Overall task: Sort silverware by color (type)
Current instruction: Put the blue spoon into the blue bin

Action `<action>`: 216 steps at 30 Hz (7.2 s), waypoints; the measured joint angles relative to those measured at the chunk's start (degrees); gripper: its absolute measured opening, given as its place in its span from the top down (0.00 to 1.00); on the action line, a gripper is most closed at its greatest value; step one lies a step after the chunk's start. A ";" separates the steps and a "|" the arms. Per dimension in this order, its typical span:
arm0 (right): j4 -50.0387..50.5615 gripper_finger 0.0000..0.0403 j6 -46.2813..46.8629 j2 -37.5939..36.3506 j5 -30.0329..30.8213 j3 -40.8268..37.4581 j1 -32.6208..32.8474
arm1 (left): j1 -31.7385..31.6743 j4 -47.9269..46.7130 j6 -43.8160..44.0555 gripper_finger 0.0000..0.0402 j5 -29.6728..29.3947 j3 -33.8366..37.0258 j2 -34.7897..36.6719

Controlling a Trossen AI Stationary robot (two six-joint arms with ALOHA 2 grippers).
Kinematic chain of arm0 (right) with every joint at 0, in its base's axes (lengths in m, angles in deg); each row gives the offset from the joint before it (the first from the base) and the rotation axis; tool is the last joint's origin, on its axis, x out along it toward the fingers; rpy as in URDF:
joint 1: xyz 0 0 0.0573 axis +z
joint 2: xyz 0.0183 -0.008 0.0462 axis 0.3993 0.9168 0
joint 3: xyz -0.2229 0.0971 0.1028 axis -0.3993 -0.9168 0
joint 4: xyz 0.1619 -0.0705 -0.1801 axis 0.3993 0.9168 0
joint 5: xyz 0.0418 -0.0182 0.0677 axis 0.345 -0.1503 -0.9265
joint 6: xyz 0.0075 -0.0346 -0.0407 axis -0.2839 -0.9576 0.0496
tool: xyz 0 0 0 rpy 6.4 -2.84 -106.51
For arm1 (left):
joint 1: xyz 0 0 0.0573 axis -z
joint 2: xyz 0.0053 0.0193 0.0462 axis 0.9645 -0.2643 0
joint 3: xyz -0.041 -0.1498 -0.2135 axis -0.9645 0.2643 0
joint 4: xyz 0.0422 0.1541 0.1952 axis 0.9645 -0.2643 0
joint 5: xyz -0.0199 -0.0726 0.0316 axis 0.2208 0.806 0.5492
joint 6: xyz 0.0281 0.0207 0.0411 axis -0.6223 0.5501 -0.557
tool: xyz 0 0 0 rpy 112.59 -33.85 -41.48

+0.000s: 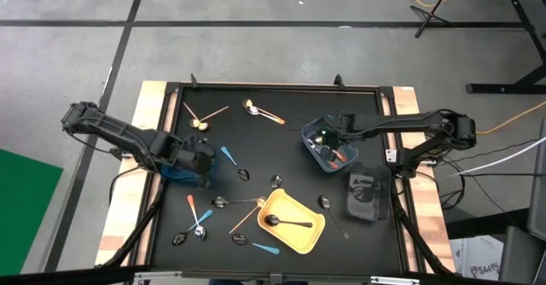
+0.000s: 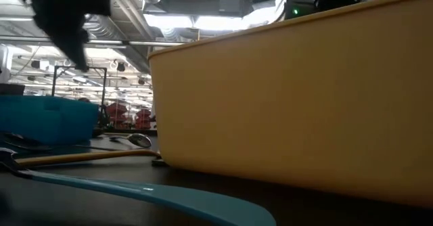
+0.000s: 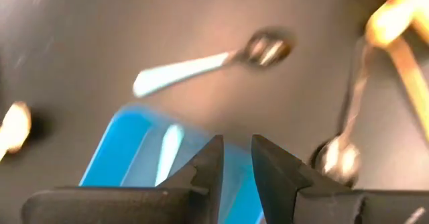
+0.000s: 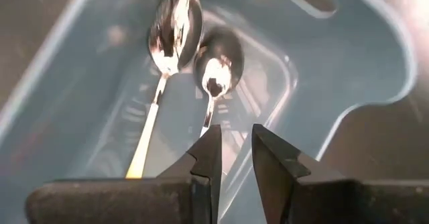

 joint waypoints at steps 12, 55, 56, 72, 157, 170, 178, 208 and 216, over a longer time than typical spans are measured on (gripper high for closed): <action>1.04 0.82 0.03 -0.02 -0.79 8.65 0.00 | -7.14 18.44 10.95 0.82 -0.15 -0.01 -1.43; -5.11 0.82 0.07 -0.02 -7.39 9.17 -0.01 | -11.84 27.99 56.80 0.82 4.53 0.01 -15.73; -5.17 0.82 0.07 -0.02 -7.39 9.17 0.00 | -11.85 28.22 57.11 0.82 4.53 0.01 -16.16; -6.93 0.82 0.07 -0.02 -7.39 9.17 0.00 | -11.89 27.95 57.15 0.82 4.38 0.01 -17.05; -7.25 0.82 0.07 -0.02 -7.41 9.17 0.00 | -22.04 20.66 88.47 0.82 22.07 -0.06 -26.21; -7.25 0.82 0.06 -0.02 -7.39 9.16 0.00 | -21.73 11.95 88.39 0.82 19.92 -6.43 -27.39; -7.40 0.82 0.07 -0.04 -7.39 9.14 0.00 | -19.50 -2.77 88.49 0.82 15.07 -17.78 -36.29; -7.50 0.82 0.07 -0.04 -7.39 9.14 0.00 | -17.83 -3.11 89.01 0.82 11.43 -21.37 -45.77; -7.56 0.82 0.05 -0.04 -7.39 9.14 0.00 | -17.68 -1.66 90.42 0.82 11.42 -20.75 -47.07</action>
